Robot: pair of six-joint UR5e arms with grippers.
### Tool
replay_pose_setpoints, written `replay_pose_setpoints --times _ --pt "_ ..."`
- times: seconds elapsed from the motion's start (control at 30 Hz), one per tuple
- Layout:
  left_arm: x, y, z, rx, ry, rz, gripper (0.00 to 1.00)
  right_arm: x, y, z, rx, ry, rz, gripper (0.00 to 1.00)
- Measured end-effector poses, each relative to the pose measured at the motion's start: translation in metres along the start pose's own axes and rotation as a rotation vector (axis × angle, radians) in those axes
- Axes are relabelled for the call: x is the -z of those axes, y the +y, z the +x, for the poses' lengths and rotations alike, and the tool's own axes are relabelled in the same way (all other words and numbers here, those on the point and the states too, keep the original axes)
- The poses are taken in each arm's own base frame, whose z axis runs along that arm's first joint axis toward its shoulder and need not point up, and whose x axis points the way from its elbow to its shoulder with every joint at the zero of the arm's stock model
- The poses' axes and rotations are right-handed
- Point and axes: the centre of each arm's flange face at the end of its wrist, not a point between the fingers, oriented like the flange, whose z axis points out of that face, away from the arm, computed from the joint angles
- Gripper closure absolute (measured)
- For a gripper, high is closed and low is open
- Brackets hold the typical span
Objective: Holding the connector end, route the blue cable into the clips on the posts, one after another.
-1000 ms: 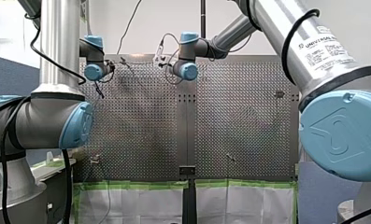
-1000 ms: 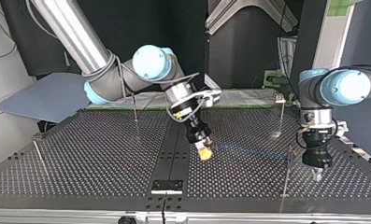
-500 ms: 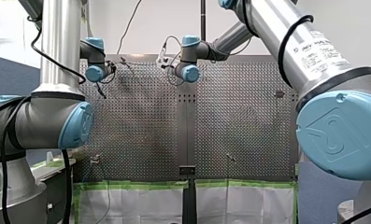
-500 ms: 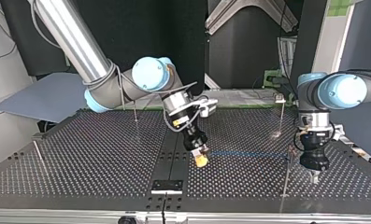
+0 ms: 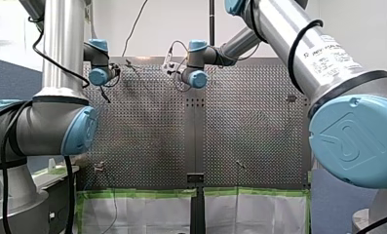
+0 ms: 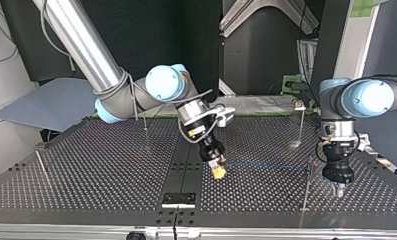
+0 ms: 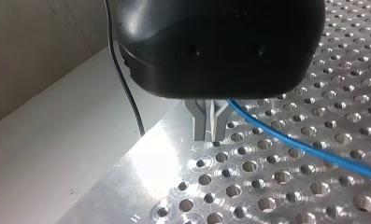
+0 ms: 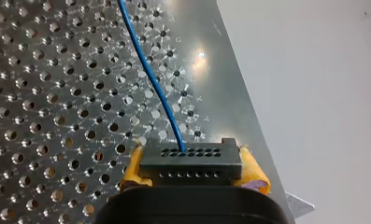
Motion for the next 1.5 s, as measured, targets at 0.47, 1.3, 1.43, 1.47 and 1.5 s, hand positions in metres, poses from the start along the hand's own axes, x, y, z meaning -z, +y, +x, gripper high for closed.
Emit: replay_pose_setpoints --times 0.47,1.3,1.43,1.47,1.5 --pt "0.002 0.0 0.0 -0.01 0.017 -0.011 0.0 -0.006 -0.011 0.012 0.004 -0.001 0.009 1.0" --pt "0.034 -0.005 -0.008 -0.17 0.126 -0.155 0.0 -0.005 -0.016 0.013 -0.005 -0.009 0.01 1.0" --pt "0.05 -0.011 -0.008 -0.18 0.168 -0.151 0.0 -0.004 -0.017 0.012 -0.005 -0.013 0.01 1.0" --pt "0.055 -0.014 -0.008 -0.18 0.18 -0.148 0.0 -0.004 -0.017 0.012 -0.005 -0.013 0.01 1.0" --pt "0.059 -0.016 -0.008 -0.178 0.187 -0.147 0.0 -0.004 -0.017 0.012 -0.005 -0.014 0.01 1.0"
